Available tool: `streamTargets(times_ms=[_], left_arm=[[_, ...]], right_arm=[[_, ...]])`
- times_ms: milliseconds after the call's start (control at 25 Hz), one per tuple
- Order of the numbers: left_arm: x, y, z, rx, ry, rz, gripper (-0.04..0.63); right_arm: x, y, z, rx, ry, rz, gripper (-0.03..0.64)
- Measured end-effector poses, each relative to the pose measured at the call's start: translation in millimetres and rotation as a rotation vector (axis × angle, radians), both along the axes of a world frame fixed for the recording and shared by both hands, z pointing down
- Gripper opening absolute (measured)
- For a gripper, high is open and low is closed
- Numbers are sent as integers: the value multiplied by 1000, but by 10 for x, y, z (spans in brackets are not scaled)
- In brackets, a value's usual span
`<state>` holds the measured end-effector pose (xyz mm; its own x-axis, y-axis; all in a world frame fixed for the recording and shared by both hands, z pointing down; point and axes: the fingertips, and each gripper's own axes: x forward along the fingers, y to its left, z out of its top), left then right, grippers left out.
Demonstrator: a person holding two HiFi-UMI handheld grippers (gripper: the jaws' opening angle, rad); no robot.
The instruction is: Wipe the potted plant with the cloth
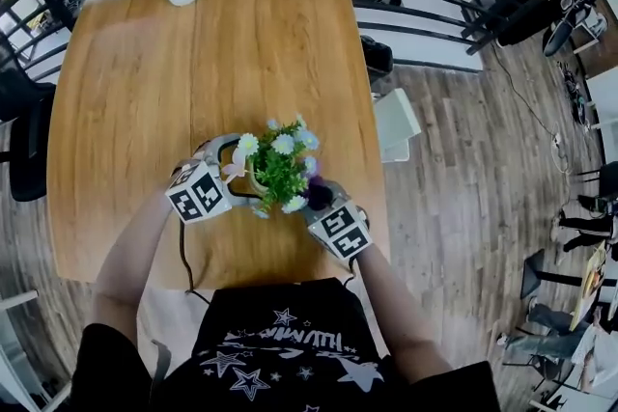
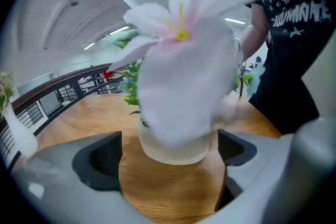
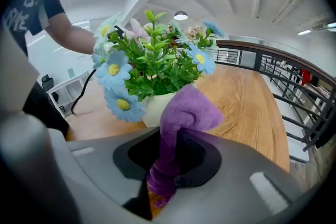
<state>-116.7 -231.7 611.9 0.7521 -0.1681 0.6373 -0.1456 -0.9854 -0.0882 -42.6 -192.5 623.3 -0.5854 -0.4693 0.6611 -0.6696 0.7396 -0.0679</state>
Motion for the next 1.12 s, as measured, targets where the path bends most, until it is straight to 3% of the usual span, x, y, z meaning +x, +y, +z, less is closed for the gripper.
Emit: streamTargets(times_ms=[320,400,440,720,1120], left_arm=[[81,-12,169,7,-80,162,573],[112,11,177,4,-83,180,507],[122,16,176,2,-81,181,505],[108,30,205,-6,-66,121,500],[122,54,217,-23,-66,-61,499]], right_arm=[[28,2,30,-4,-3,7,81],[42,-7,27,-2,-1,9,81],[47,-12,26,-1,1,10,81],[47,-36,63,4,3,22,81],[63,19,67,-3,-15,27,80]])
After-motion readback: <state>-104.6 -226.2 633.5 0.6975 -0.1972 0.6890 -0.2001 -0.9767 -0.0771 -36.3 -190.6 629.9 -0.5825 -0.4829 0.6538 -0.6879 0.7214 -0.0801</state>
